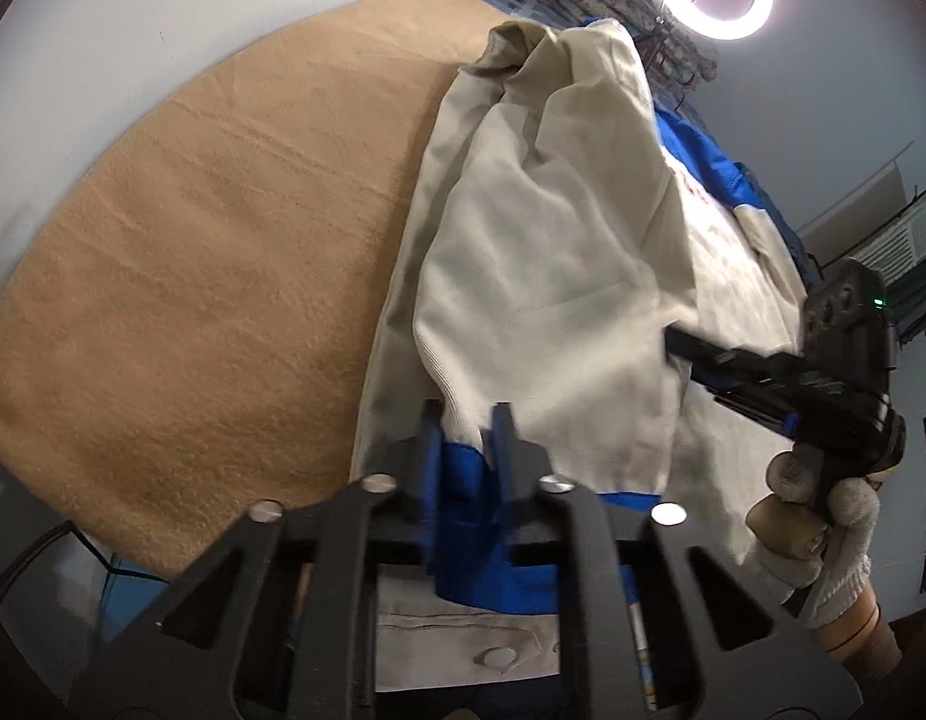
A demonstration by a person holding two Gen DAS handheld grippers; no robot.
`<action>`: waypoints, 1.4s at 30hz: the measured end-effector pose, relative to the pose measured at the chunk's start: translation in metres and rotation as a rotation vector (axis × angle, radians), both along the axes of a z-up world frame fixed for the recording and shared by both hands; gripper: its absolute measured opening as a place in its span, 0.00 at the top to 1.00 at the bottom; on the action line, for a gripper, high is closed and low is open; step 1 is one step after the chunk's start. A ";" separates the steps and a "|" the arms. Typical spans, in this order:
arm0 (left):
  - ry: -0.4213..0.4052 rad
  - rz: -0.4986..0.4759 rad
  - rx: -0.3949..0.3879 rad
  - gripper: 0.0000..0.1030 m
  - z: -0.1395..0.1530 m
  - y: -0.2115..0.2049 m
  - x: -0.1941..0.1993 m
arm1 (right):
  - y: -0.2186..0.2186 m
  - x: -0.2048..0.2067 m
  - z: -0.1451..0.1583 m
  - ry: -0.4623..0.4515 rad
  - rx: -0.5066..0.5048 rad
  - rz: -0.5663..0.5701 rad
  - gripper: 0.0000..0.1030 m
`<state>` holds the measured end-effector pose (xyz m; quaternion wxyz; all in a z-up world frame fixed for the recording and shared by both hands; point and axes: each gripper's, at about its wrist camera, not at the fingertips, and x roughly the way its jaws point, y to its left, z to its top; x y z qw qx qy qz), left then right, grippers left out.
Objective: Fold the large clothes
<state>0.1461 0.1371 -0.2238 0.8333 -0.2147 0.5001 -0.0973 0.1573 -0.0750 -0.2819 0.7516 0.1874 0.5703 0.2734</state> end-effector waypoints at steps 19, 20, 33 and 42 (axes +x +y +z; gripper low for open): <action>-0.003 -0.094 -0.063 0.96 0.003 -0.018 -0.066 | 0.010 -0.039 0.020 0.015 -0.343 0.148 0.95; -0.011 -0.098 -0.061 0.96 0.004 -0.019 -0.068 | 0.011 -0.039 0.025 -0.003 -0.360 0.156 0.92; -0.021 -0.038 -0.149 0.72 0.010 0.004 -0.075 | 0.028 -0.015 0.110 -0.285 -0.408 0.215 0.59; -0.006 -0.049 -0.151 0.90 -0.008 -0.003 -0.062 | 0.080 0.046 0.095 -0.290 -0.379 0.192 0.59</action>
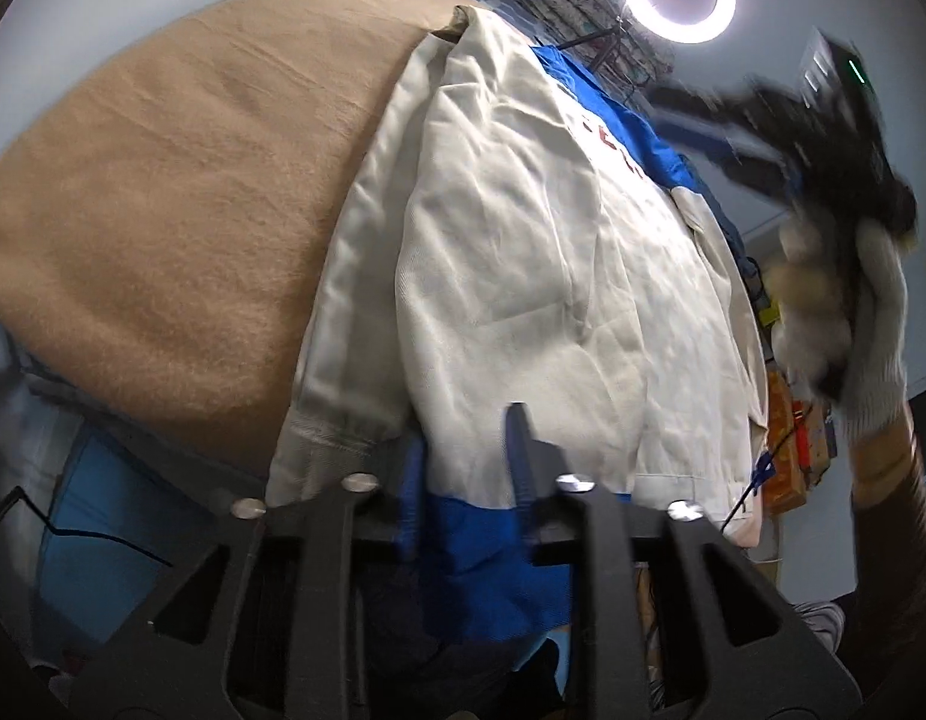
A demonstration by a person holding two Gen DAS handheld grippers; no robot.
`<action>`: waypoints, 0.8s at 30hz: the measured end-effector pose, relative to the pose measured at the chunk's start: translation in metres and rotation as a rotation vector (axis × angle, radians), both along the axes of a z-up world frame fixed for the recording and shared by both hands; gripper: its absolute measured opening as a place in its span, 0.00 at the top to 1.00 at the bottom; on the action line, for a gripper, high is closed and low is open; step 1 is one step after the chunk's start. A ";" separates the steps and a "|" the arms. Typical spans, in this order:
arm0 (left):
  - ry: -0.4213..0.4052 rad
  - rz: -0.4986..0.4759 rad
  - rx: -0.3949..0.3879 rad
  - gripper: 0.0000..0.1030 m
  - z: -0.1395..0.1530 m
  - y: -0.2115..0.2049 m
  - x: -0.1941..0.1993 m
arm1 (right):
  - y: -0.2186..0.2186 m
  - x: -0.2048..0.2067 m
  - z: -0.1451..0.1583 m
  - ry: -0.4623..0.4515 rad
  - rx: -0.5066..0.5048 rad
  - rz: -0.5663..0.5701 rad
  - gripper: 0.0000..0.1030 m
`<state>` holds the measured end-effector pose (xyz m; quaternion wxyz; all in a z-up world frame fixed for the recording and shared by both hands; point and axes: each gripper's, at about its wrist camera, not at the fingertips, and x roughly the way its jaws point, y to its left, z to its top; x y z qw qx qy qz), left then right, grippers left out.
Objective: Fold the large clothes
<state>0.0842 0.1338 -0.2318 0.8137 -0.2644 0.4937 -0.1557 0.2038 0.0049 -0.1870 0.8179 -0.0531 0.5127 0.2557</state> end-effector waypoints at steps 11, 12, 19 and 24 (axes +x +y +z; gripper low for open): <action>-0.063 -0.012 -0.005 0.95 0.010 0.006 -0.006 | 0.075 0.115 -0.035 0.004 -0.091 -0.076 0.59; -0.064 -0.014 -0.004 0.95 0.010 0.007 -0.006 | 0.079 0.121 -0.039 0.003 -0.107 -0.081 0.59; -0.058 -0.020 -0.006 0.95 0.006 0.009 -0.004 | 0.105 0.167 -0.085 0.032 -0.236 -0.137 0.59; -0.051 -0.010 -0.020 0.96 0.004 0.015 -0.004 | 0.106 0.174 -0.099 0.032 -0.304 -0.136 0.97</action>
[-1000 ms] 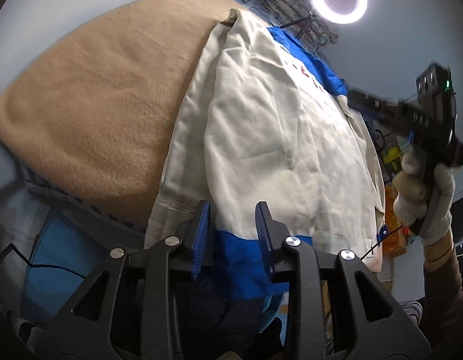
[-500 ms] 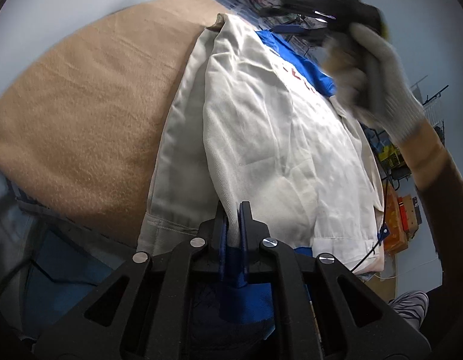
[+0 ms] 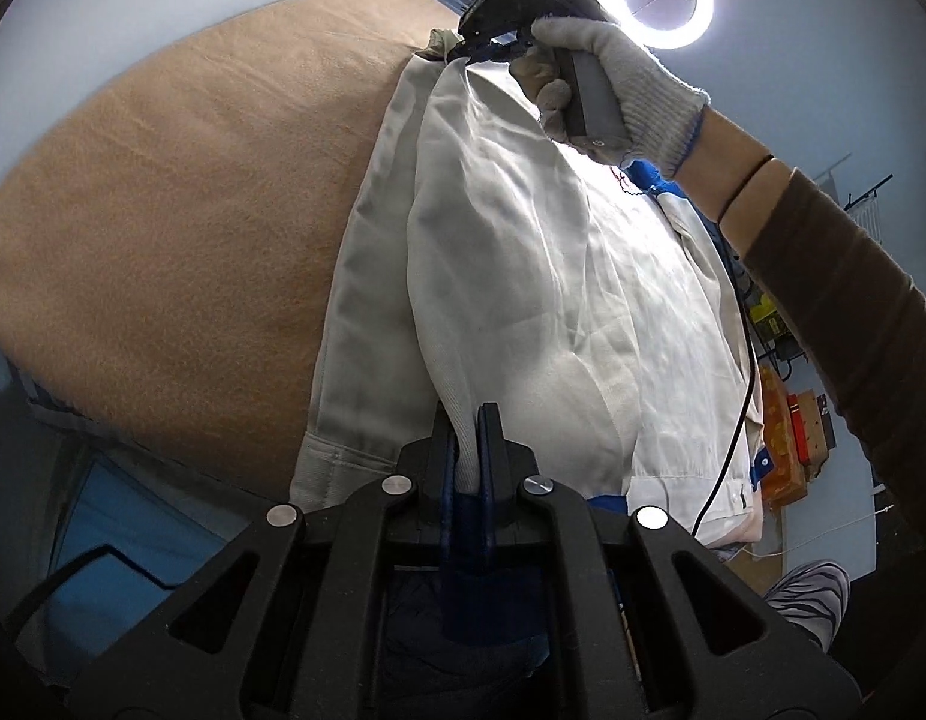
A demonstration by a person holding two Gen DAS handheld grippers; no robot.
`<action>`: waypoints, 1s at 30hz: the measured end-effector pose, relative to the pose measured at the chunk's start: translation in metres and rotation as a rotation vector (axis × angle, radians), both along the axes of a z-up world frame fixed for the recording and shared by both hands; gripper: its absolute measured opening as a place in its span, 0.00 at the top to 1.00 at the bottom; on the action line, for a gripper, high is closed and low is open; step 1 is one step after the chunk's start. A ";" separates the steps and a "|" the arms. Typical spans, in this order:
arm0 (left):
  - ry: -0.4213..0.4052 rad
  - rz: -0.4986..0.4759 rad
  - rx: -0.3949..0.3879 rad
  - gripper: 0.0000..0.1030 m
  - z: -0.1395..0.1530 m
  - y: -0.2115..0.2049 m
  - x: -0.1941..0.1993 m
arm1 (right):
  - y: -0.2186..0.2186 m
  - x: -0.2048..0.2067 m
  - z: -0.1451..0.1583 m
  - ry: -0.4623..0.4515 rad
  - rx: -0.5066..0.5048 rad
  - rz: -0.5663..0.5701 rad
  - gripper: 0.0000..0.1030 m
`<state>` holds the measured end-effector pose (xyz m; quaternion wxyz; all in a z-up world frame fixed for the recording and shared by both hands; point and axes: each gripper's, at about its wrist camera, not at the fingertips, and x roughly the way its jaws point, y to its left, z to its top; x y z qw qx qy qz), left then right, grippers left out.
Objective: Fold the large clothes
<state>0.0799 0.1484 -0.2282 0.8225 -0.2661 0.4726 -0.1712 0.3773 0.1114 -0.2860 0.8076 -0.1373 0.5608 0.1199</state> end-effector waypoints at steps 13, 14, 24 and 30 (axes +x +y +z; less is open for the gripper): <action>0.062 0.104 0.059 0.95 -0.010 0.013 -0.005 | 0.022 0.004 -0.004 -0.029 0.076 0.047 0.95; 0.060 0.101 0.065 0.90 -0.008 0.012 -0.006 | 0.020 0.003 -0.001 -0.026 0.086 0.051 0.93; 0.029 0.114 0.029 0.61 0.010 0.024 -0.006 | -0.061 -0.096 0.099 -0.131 0.252 0.134 0.72; 0.077 0.083 -0.046 0.61 0.001 0.028 0.001 | -0.138 -0.207 0.112 -0.037 0.394 0.108 0.58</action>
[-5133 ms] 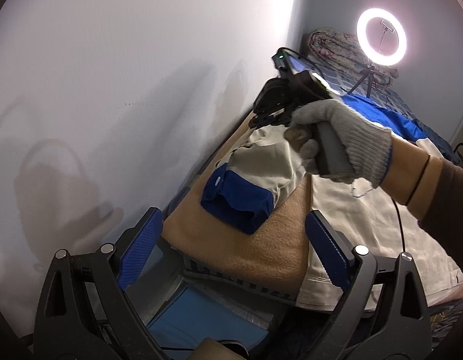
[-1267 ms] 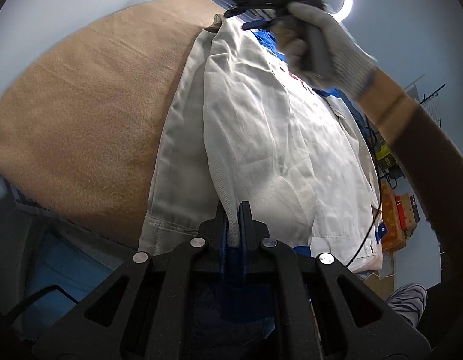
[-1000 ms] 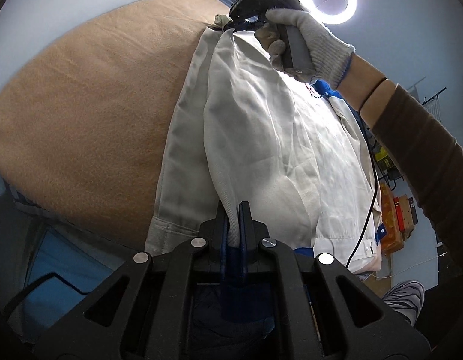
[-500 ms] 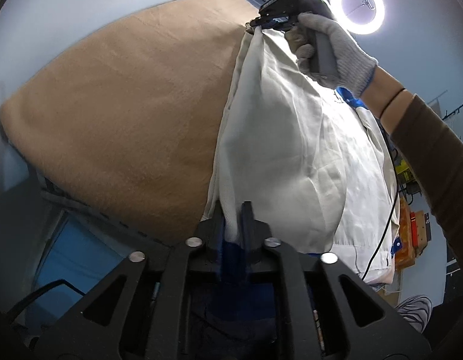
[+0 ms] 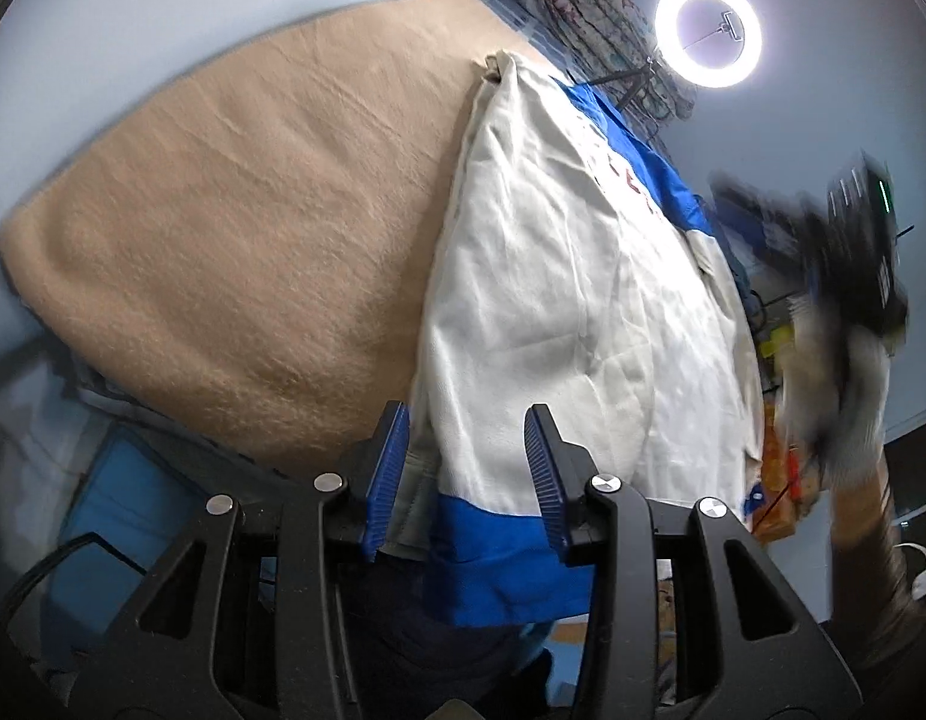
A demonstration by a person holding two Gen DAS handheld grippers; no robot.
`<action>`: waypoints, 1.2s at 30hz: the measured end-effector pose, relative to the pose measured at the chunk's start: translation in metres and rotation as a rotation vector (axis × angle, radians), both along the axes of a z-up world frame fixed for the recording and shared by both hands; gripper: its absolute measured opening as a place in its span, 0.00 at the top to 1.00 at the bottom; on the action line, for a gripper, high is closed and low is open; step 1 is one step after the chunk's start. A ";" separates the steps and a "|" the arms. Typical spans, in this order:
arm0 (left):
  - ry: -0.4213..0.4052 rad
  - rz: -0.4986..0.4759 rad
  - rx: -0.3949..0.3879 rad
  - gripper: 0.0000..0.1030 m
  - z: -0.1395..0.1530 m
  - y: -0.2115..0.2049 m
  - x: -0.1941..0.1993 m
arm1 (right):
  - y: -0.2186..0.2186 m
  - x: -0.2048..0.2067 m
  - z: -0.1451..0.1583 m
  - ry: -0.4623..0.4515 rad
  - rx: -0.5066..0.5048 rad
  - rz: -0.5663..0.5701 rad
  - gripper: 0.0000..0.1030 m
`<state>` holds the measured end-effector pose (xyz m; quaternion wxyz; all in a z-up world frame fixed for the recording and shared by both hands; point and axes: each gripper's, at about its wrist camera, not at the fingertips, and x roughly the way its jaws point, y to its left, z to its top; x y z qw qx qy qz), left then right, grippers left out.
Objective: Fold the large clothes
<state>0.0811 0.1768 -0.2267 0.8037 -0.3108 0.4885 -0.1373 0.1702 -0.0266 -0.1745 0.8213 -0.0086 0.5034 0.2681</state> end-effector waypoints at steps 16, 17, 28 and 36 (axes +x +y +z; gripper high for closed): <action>0.024 0.037 0.073 0.68 -0.014 -0.009 0.004 | 0.010 -0.127 -0.112 0.279 0.248 0.091 0.58; 0.020 0.038 0.078 0.68 -0.014 -0.010 0.003 | 0.015 -0.125 -0.113 0.299 0.245 0.089 0.62; 0.006 0.036 0.070 0.68 -0.011 -0.007 -0.002 | 0.002 -0.121 -0.100 0.345 0.062 0.013 0.84; 0.004 -0.045 0.021 0.70 -0.012 -0.020 -0.009 | -0.004 -0.132 -0.098 0.340 0.148 0.046 0.69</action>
